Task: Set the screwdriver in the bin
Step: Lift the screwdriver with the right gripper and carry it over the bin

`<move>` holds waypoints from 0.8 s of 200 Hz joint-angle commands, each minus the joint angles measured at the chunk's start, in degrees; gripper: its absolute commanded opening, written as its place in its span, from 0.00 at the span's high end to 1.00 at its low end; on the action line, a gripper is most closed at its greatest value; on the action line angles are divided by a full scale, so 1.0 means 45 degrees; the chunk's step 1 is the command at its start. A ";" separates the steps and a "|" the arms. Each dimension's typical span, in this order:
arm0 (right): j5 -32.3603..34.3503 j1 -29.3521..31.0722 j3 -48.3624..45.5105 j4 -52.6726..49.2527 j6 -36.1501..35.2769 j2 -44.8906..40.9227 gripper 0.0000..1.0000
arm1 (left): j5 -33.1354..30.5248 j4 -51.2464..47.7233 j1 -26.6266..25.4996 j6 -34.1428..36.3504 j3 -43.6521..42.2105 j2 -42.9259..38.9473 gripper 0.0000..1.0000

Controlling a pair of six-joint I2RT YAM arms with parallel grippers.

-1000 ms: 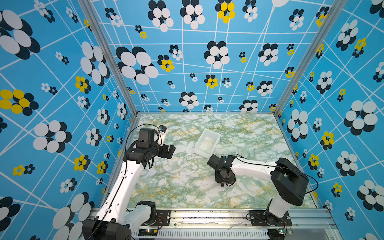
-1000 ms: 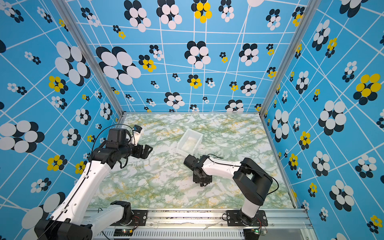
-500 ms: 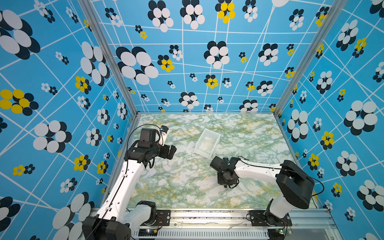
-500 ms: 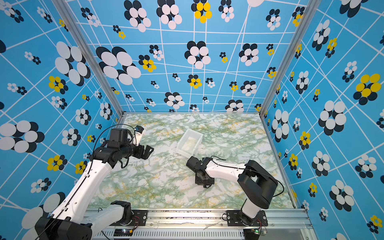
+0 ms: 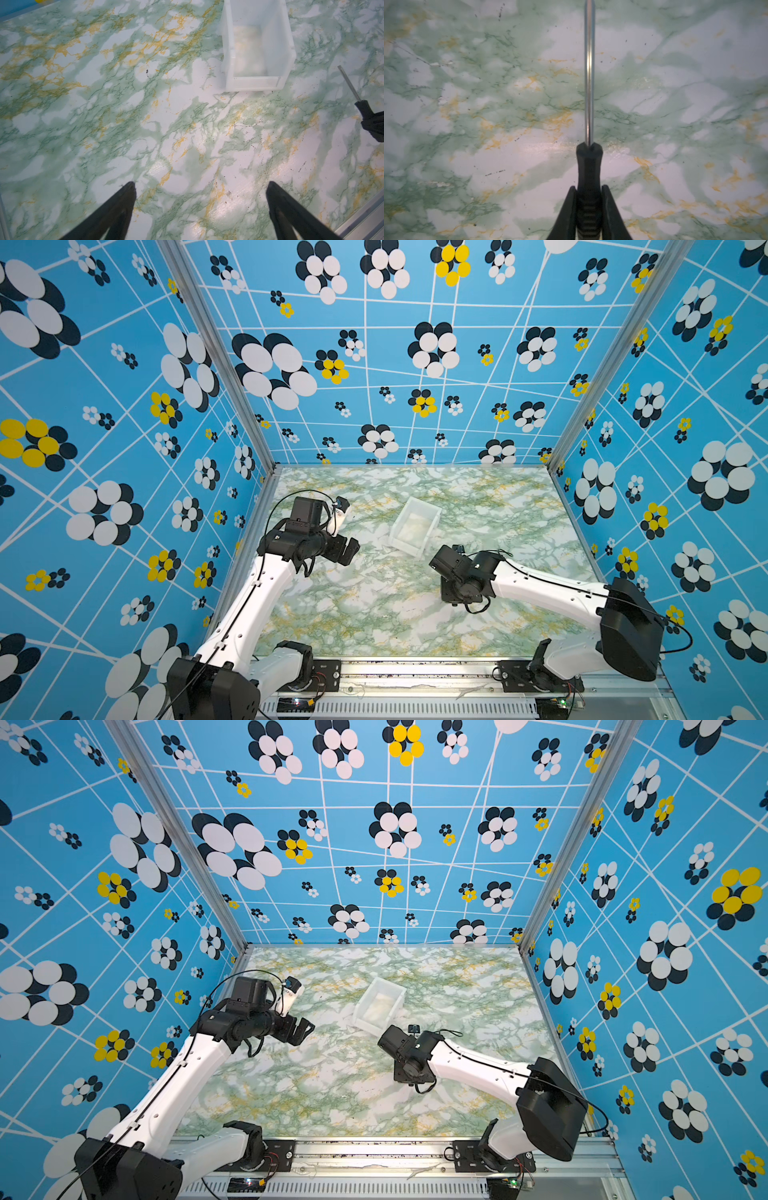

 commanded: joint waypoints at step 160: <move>-0.0449 -0.1882 0.7785 -0.0777 -0.3531 0.3686 0.81 | 0.0289 -0.0350 0.1330 -0.0323 0.0461 -0.1155 0.01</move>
